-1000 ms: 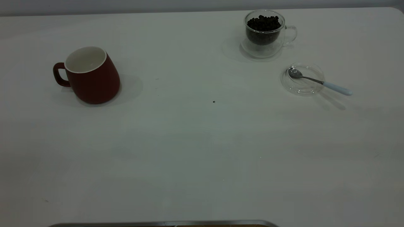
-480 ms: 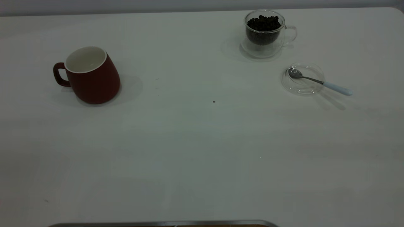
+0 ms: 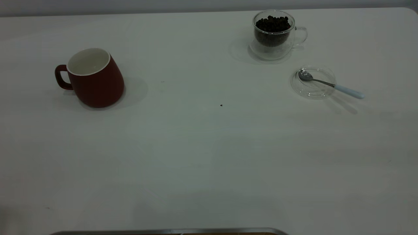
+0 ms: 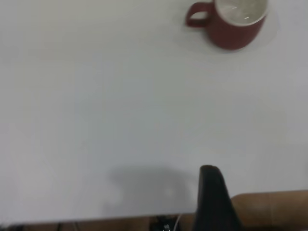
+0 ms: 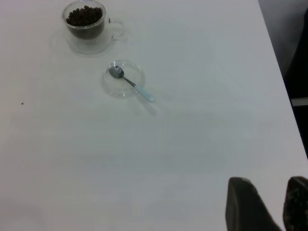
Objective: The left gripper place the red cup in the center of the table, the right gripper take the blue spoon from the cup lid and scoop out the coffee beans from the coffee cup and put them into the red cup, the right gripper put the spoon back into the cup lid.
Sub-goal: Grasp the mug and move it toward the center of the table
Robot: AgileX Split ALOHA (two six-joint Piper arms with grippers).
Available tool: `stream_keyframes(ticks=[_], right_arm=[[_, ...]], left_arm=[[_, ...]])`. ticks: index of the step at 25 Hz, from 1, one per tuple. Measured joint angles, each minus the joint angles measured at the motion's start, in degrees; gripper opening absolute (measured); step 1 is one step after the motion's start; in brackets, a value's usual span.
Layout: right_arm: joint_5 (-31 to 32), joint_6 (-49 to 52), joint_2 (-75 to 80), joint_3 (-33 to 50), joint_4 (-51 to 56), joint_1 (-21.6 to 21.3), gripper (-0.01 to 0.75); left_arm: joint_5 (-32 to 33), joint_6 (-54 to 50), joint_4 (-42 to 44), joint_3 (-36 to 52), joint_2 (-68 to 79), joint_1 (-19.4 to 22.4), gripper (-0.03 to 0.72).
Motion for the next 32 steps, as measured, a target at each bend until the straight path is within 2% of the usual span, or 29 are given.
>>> stream_keyframes(ticks=[3,7,12,22,32], right_arm=[[0.0,0.0,0.0,0.0,0.0,0.0,0.238],[0.0,0.0,0.0,0.0,0.0,0.0,0.238],[0.0,0.0,0.0,0.0,0.0,0.0,0.238],[0.0,0.0,0.0,0.0,0.0,0.0,0.238],[0.0,0.0,0.0,0.0,0.0,0.0,0.238]], left_arm=[[-5.7,5.1,-4.6,-1.5,9.5,0.0,0.611],[-11.6,11.5,-9.6,-3.6,19.7,0.0,0.637],[-13.8,17.0,-13.2,-6.3,30.8,0.0,0.636],[-18.3,19.2,-13.8,-13.6,51.5,-0.1,0.625],[-20.9,23.7,-13.8,-29.7,74.5,-7.0,0.598]])
